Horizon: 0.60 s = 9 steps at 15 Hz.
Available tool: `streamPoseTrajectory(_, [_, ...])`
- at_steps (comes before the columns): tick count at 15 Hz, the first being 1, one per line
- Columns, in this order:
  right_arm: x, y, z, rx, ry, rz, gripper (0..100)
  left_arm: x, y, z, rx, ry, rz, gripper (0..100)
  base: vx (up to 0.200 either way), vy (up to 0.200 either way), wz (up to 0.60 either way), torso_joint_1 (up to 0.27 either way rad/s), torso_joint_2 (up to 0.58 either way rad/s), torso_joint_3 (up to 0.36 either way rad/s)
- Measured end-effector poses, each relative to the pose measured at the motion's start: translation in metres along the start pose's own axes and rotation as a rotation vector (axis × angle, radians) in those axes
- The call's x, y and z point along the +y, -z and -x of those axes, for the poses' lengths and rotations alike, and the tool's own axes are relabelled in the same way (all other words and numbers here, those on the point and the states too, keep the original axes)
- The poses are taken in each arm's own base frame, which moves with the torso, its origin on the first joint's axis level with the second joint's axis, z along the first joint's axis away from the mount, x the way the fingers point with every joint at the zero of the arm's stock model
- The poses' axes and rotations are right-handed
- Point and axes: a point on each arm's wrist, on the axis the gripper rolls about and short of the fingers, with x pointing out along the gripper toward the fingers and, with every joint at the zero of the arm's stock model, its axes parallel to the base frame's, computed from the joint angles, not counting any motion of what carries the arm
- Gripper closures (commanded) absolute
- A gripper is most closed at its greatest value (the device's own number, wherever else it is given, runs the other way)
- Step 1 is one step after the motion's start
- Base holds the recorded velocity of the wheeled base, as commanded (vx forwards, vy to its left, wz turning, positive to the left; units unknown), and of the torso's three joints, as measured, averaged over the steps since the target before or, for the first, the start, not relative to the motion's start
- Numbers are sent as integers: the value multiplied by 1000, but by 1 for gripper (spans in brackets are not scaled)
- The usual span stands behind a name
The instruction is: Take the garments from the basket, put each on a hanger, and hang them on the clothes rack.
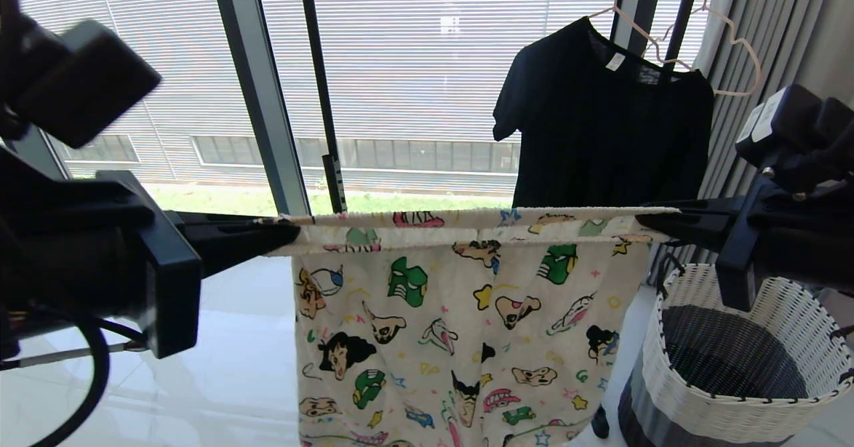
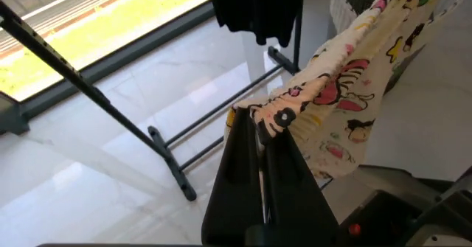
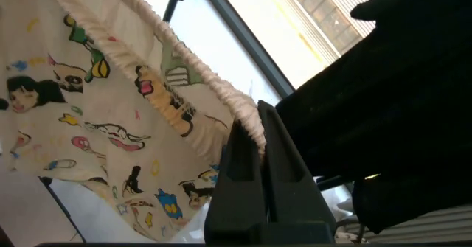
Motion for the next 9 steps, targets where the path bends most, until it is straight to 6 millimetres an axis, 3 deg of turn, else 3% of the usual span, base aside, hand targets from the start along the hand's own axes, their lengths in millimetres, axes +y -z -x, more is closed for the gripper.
streamPoseTrajectory(4, [-3, -15, 5, 4, -22, 4, 100, 2, -19, 23, -116, 17, -3, 100, 0, 0, 0, 0, 0, 0])
streamPoseTrajectory(9, [-9, -31, 19, -4, -22, 7, 100, -3, -19, 35, -165, 84, -85, 100, 0, 0, 0, 0, 0, 0])
